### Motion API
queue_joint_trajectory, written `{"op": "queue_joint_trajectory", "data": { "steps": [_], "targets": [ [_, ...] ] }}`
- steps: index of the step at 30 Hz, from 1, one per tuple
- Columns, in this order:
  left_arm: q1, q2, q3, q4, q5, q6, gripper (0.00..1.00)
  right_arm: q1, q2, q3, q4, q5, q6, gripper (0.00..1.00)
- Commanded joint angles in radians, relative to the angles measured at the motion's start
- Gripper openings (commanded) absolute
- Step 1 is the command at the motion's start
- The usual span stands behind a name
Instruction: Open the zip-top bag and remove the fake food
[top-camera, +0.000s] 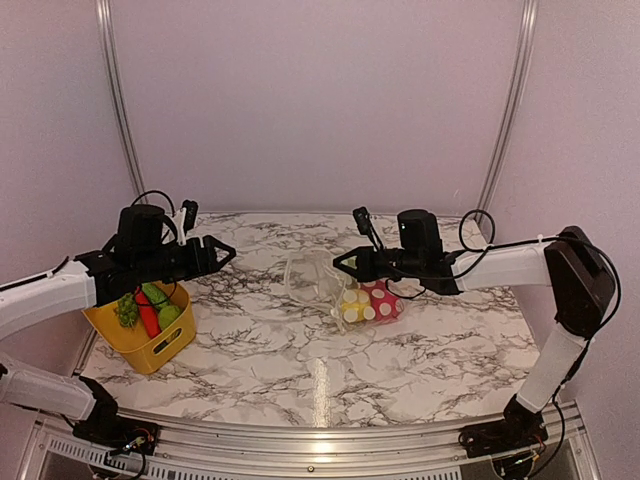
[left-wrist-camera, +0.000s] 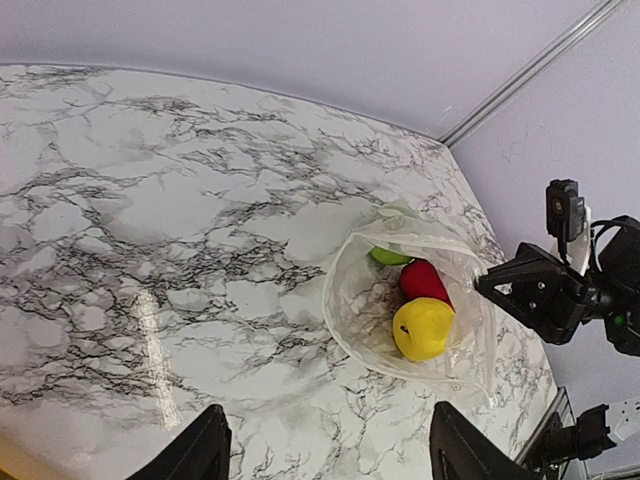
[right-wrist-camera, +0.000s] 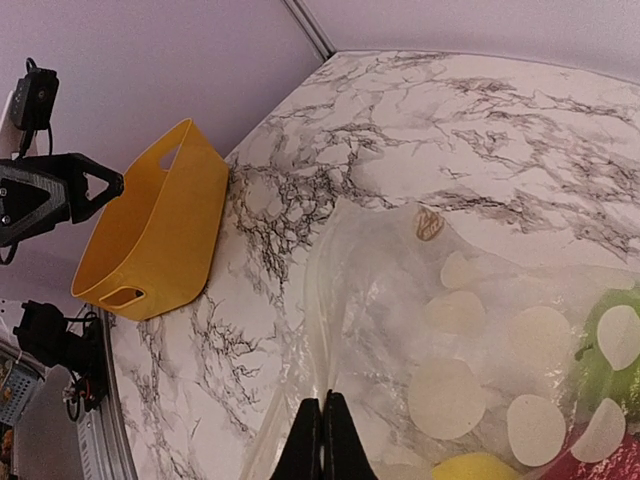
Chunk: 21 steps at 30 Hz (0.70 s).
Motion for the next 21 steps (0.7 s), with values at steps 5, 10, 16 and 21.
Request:
{"op": "queue_joint_trajectory", "data": {
  "steps": [5,10,16,21],
  "targets": [
    [-0.146,0.302,0.125,0.329,0.105,-0.004,0.62,-0.004,-0.059,0.037,-0.011,-0.003,-0.016,0.00],
    [-0.193,0.485,0.198,0.450,0.170,-0.063,0.54,-0.001,-0.076,0.036,-0.024,0.003,-0.021,0.00],
    [-0.247,0.677,0.313,0.519,0.217,-0.108,0.50,0.006,-0.087,0.039,-0.037,0.011,-0.025,0.00],
    [-0.273,0.824,0.394,0.560,0.242,-0.149,0.50,0.017,-0.093,0.047,-0.047,0.017,-0.032,0.00]
  ]
}}
